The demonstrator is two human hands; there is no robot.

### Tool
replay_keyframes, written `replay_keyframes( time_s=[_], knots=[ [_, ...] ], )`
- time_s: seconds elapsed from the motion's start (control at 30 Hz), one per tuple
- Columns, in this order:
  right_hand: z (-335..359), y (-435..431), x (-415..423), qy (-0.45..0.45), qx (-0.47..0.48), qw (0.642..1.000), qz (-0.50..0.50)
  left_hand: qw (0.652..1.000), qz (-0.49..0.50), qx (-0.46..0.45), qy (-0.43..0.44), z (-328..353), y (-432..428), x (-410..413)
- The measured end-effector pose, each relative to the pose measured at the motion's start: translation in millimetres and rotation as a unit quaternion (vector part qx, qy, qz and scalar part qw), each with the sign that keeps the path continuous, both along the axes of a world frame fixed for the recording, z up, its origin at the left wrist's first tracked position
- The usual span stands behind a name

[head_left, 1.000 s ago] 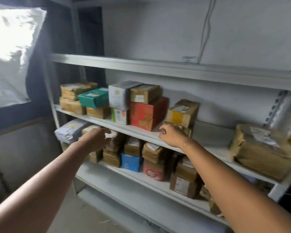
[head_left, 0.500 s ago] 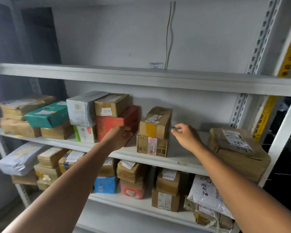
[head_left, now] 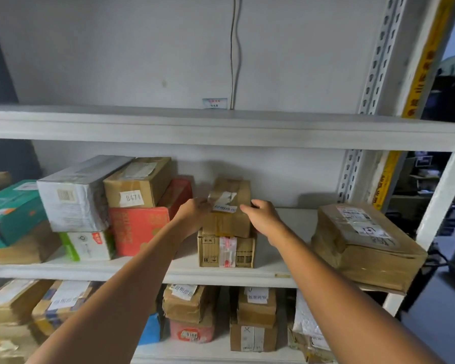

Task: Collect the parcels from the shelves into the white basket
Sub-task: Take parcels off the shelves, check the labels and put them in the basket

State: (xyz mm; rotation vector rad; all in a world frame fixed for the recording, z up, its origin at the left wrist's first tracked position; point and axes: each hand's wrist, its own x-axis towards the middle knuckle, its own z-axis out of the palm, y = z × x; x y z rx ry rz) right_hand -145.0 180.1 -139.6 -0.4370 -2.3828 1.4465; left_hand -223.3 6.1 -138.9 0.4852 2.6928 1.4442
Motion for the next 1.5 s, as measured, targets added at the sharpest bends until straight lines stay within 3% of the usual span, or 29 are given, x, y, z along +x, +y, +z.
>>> replay_keyframes(
  time_s=[0.4,0.63,0.87,1.2,1.37,1.5],
  knots=[
    [-16.9,6.9,70.9,0.129,-0.07,0.983,0.106,0.972,0.033,0.228,-0.057,8.7,-8.9,100.0],
    [-45.4,-13.2,136.7,0.105,-0.066,0.97,0.211,0.965,0.11,0.235,-0.028,-20.3,-37.8,183.0],
    [-76.9,-114.6,146.4,0.086,-0.006,0.95,0.298,0.948,0.222,0.228,-0.016,-70.5,-133.9,245.5],
    [-124.4,-329.3,167.7,0.036,-0.055,0.837,0.543,0.865,0.458,0.204,0.014,-119.0,-317.6,358.1],
    [-147.1,-391.6,211.3,-0.004,-0.091,0.737,0.67,0.777,0.589,0.221,0.019,-141.4,-348.0,439.5],
    [-170.4,-404.5,253.1,-0.033,-0.086,0.652,0.753,0.675,0.701,0.229,0.025,-165.7,-322.4,505.4]
  ],
)
